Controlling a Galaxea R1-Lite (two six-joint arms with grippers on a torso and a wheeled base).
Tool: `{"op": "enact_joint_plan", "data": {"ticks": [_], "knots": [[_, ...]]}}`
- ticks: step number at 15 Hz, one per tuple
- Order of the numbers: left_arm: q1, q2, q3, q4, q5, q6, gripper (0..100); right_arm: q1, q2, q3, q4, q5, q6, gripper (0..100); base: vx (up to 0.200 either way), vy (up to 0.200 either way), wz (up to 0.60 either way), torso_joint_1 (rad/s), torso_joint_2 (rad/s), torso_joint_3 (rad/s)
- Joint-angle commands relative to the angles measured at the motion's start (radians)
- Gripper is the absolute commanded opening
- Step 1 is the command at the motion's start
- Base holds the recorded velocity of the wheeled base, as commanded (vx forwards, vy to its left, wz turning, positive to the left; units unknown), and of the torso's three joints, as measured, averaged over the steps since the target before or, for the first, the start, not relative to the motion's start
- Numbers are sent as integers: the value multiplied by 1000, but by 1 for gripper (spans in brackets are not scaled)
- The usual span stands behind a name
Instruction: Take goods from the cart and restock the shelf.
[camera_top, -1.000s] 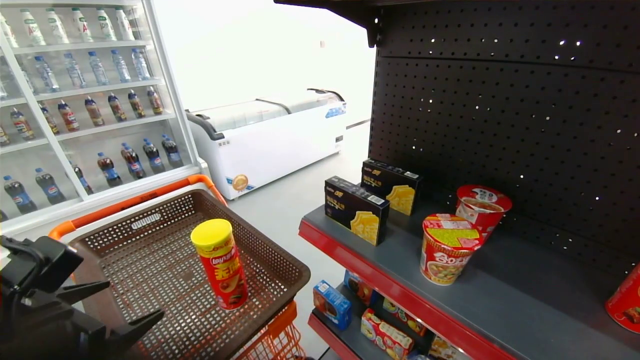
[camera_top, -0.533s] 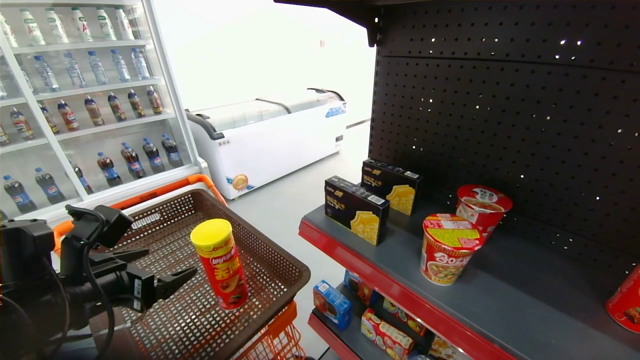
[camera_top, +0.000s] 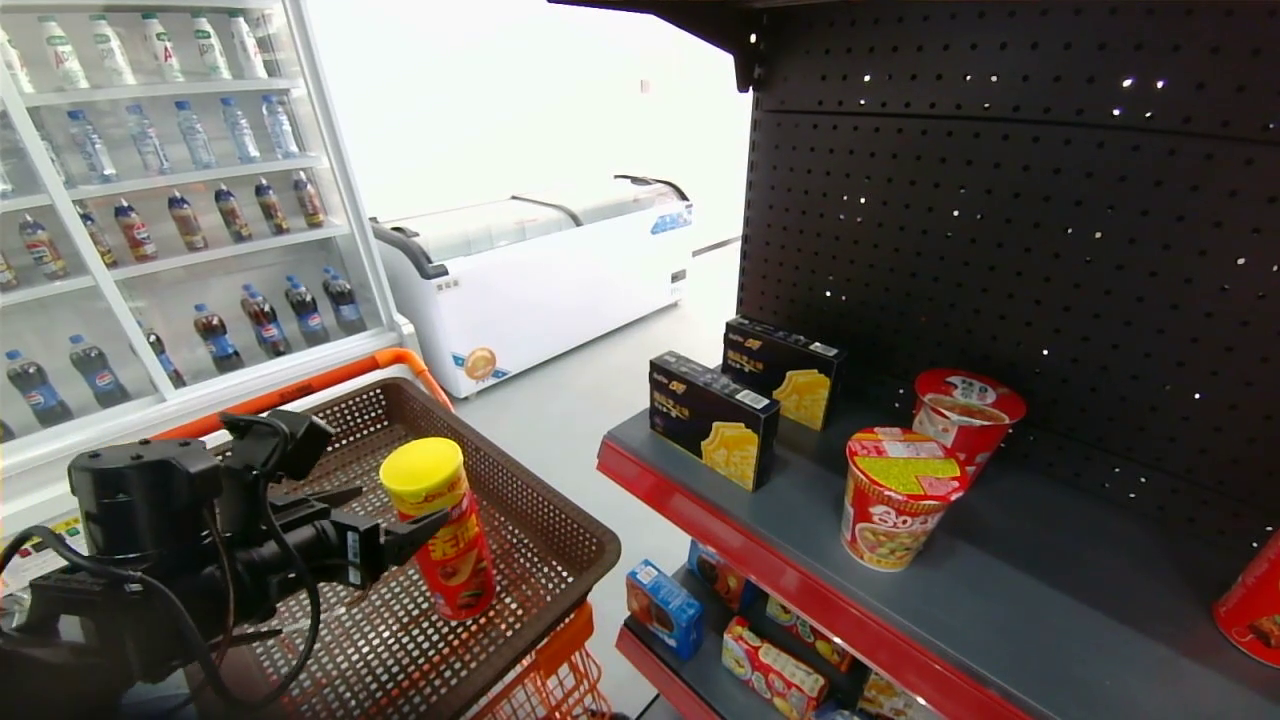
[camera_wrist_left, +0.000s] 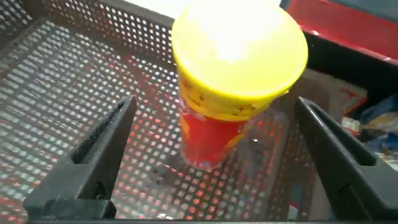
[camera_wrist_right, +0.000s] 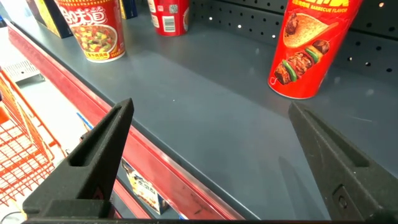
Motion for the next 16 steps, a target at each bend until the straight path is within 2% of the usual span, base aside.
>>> {"op": "enact_joint_plan", "data": {"ticks": [1, 2, 4, 7, 10, 12, 16], "knots": [[-62, 48, 5, -43, 28, -64, 100, 0, 0, 0, 0, 0, 0, 100, 0, 0, 0, 0, 0, 0], [-101, 88, 7, -129, 74, -121, 100, 0, 0, 0, 0, 0, 0, 100, 0, 0, 0, 0, 0, 0], [-120, 129, 10, -195, 111, -137, 100, 0, 0, -1, 0, 0, 0, 100, 0, 0, 0, 0, 0, 0], [-134, 154, 47, -201, 112, -130, 100, 0, 0, 0, 0, 0, 0, 100, 0, 0, 0, 0, 0, 0], [-134, 222, 71, -339, 111, -124, 100, 0, 0, 0, 2, 0, 0, 100, 0, 0, 0, 0, 0, 0], [-133, 229, 97, -376, 112, -104, 100, 2, 0, 0, 0, 0, 0, 100, 0, 0, 0, 0, 0, 0], [-128, 252, 136, -463, 112, -104, 100, 0, 0, -1, 0, 0, 0, 100, 0, 0, 0, 0, 0, 0]]}}
